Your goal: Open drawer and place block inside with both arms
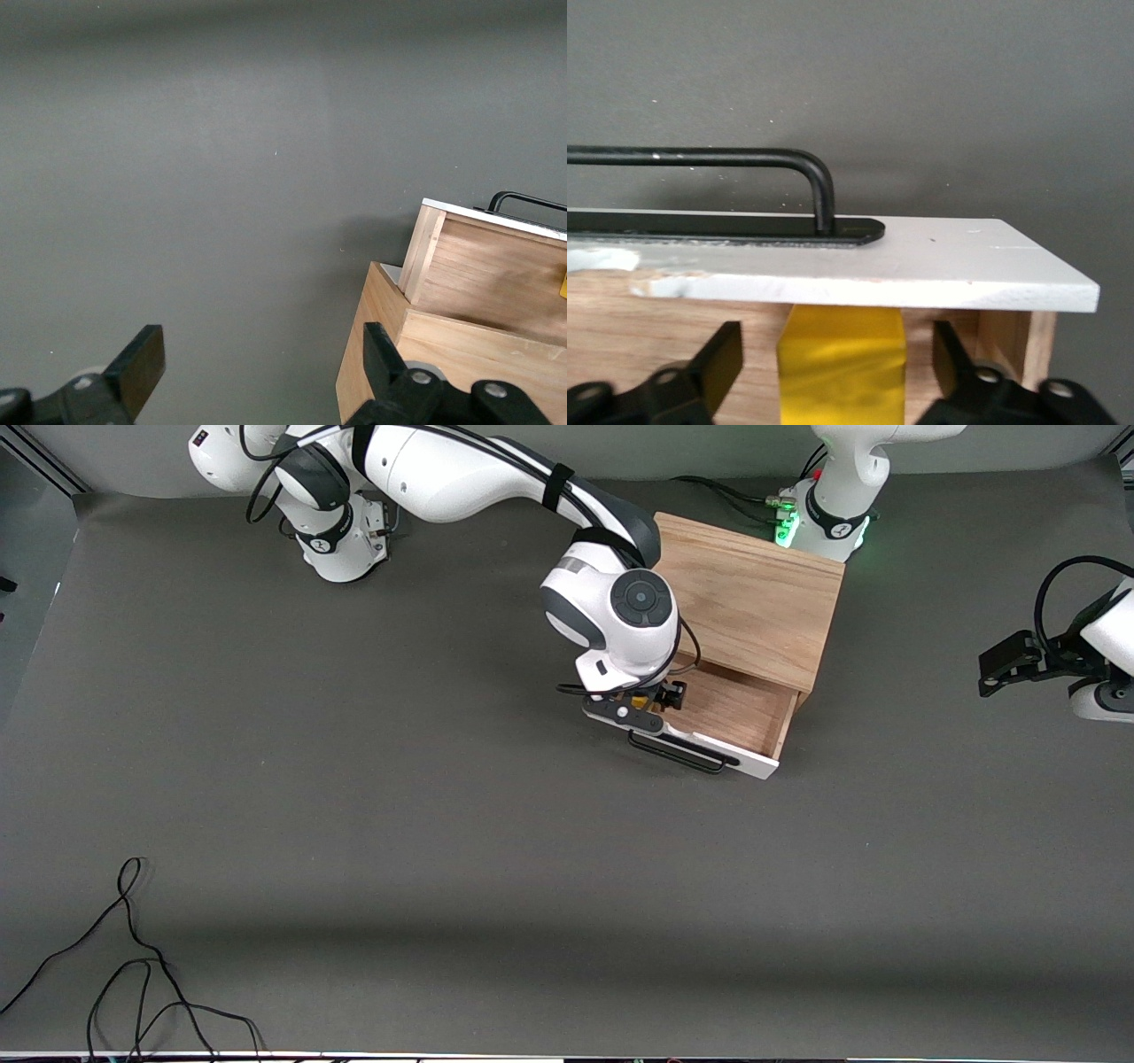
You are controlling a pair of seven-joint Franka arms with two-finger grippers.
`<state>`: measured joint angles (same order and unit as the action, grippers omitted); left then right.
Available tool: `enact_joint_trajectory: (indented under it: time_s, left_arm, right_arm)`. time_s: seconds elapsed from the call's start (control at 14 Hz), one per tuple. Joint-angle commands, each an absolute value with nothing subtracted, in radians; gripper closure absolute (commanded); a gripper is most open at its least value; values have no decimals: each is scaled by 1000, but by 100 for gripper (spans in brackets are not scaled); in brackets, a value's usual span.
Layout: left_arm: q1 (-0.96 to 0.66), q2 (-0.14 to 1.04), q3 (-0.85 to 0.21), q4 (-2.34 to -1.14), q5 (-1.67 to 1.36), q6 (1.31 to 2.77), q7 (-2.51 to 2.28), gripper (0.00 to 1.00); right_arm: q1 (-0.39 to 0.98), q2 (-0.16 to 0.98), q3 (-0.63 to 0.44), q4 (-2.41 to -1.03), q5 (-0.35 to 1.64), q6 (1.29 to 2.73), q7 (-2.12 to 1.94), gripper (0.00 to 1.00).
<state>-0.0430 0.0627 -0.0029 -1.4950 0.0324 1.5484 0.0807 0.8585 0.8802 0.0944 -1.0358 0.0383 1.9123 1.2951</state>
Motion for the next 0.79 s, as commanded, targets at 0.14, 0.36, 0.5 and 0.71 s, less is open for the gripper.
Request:
enact_joint_trajectory:
  time_s: [0.14,0.36,0.5,0.71]
  left_arm:
    - [-58,38,8,-1514,25,1551,98,0]
    - [-55,40,8,-1511,25,1551,98,0]
    - [-55,40,8,-1511,25,1551,98,0]
    - [-55,40,8,-1511,25,1551,98,0]
  right_arm:
    - [832,747,81,-1038,29,1869,1304,0]
    - [772,605,81,-1057,12,1712,1172,0]
    - [703,493,81,-1090,11,1602,1113,0]
    - [557,338,80,-1150,9,1432,849,0]
